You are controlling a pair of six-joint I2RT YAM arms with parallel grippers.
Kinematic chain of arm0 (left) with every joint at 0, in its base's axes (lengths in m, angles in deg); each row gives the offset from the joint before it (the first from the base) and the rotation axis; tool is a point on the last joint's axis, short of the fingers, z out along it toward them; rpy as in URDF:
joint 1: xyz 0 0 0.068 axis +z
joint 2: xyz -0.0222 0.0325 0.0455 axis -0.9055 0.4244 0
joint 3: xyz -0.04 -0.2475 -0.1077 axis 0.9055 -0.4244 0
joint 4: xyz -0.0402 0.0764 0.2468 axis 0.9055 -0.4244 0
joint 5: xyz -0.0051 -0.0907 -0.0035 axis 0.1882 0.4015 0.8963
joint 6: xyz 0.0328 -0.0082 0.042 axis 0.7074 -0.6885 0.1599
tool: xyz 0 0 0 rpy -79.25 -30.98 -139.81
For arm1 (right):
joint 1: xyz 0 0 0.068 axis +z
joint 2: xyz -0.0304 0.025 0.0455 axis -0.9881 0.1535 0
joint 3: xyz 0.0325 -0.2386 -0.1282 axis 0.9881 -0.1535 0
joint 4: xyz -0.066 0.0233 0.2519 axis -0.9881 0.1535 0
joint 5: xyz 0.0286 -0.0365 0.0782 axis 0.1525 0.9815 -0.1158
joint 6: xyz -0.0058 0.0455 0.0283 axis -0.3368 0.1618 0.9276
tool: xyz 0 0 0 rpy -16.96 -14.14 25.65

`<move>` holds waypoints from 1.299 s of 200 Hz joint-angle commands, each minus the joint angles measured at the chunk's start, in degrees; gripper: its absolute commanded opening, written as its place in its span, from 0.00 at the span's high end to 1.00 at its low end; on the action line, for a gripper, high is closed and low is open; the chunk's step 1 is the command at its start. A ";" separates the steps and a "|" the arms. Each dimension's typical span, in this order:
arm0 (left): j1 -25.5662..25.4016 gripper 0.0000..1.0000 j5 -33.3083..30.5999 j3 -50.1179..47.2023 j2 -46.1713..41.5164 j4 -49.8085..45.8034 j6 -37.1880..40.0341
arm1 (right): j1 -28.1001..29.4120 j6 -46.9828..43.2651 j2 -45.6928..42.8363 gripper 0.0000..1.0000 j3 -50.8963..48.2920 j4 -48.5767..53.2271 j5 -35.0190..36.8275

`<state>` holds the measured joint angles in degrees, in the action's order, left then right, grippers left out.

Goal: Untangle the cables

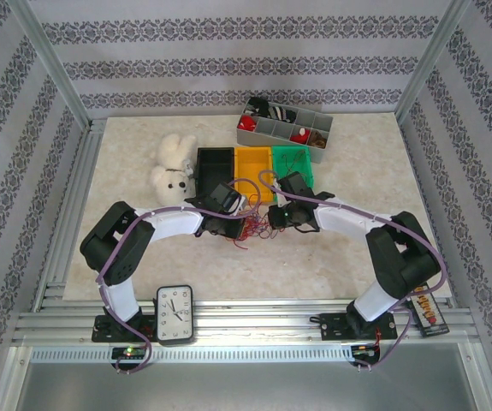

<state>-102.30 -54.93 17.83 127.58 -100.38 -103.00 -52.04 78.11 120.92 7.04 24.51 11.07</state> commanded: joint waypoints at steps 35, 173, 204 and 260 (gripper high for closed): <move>-0.56 1.00 0.58 -1.43 1.17 -4.46 1.44 | -6.15 4.86 -9.18 1.00 -4.78 1.71 13.32; 4.41 1.00 -6.57 -8.30 -4.83 -6.11 -1.90 | -41.88 11.35 -29.38 1.00 -11.68 9.93 23.43; 8.76 1.00 -9.57 -11.62 -7.46 -6.31 -6.82 | -48.90 14.65 -29.65 1.00 -11.67 9.27 19.28; 11.04 1.00 -7.33 -13.79 -8.94 -4.91 -7.39 | -50.59 16.20 -30.07 1.00 -11.40 7.87 13.89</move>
<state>-91.87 -59.34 6.03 117.35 -99.55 -109.42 -102.40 92.78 92.07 -4.81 33.78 28.25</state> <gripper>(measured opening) 0.058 0.062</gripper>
